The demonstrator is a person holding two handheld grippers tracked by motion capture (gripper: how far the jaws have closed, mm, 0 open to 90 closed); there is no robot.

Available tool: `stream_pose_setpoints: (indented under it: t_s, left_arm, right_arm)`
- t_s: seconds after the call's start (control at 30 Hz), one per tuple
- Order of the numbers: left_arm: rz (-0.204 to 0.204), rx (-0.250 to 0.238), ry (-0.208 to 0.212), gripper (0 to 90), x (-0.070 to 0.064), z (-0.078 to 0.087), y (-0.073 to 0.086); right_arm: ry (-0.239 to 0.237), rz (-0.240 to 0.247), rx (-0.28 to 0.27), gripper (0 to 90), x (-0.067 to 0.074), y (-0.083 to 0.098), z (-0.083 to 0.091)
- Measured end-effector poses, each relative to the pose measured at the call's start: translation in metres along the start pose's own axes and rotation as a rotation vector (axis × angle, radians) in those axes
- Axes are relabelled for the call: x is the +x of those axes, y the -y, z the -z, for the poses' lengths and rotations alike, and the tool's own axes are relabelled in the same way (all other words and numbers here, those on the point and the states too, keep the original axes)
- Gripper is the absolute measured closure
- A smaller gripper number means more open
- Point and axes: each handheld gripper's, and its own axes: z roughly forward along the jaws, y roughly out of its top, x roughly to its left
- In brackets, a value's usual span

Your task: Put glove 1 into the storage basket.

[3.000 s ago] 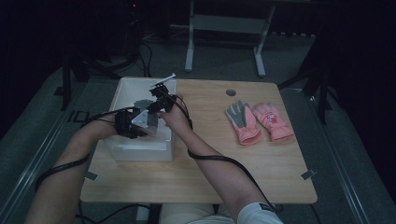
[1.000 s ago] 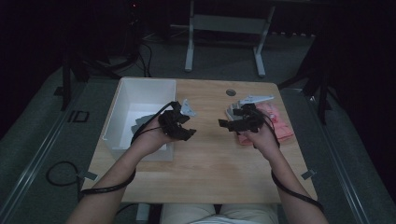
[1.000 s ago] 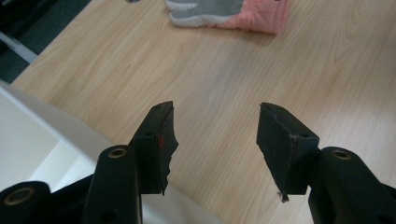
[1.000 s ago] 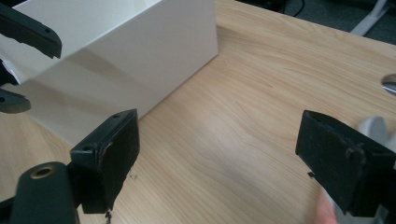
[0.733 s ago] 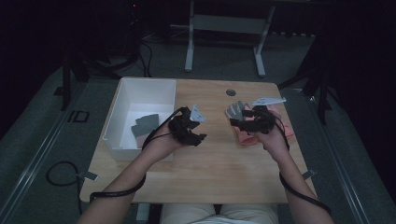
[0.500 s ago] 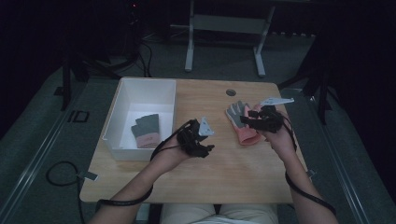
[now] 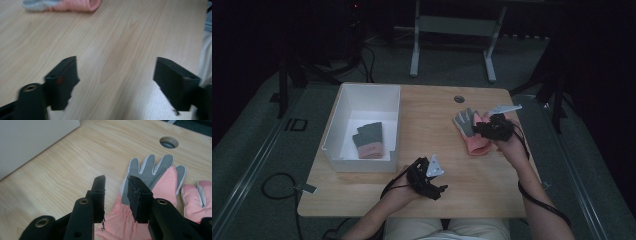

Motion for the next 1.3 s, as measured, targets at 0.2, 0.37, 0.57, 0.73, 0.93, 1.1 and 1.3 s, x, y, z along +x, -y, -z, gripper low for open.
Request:
stream_pose_setpoints:
  t_s: [0.2,0.37,0.57,0.73,0.93,1.1,1.3]
  left_arm:
    - [0.032,-0.029,-0.007,1.5,-0.002,-0.005,0.020]
    - [0.051,-0.059,-0.051,0.4,-0.006,-0.007,0.033]
    - [0.099,-0.124,-0.060,0.5,-0.010,-0.002,0.043]
    - [0.109,-0.114,-0.091,0.5,-0.015,-0.004,0.051]
    - [0.116,-0.129,-0.120,0.5,-0.015,-0.001,0.056]
    - [0.118,-0.158,-0.133,0.5,-0.013,0.003,0.058]
    - [0.111,-0.159,-0.137,0.5,-0.013,0.003,0.058]
  right_arm:
    - [0.005,0.009,0.007,69.7,-0.015,-0.003,-0.020]
    - [0.033,0.030,0.053,70.6,-0.024,-0.006,-0.037]
    - [0.022,0.053,0.083,69.0,-0.033,-0.004,-0.062]
    - [0.046,0.067,0.135,67.6,-0.038,-0.001,-0.084]
    - [0.072,0.084,0.184,67.7,-0.040,0.009,-0.098]
    - [0.089,0.066,0.193,71.4,-0.037,0.013,-0.104]
    - [0.103,0.026,0.205,79.8,-0.036,0.012,-0.106]
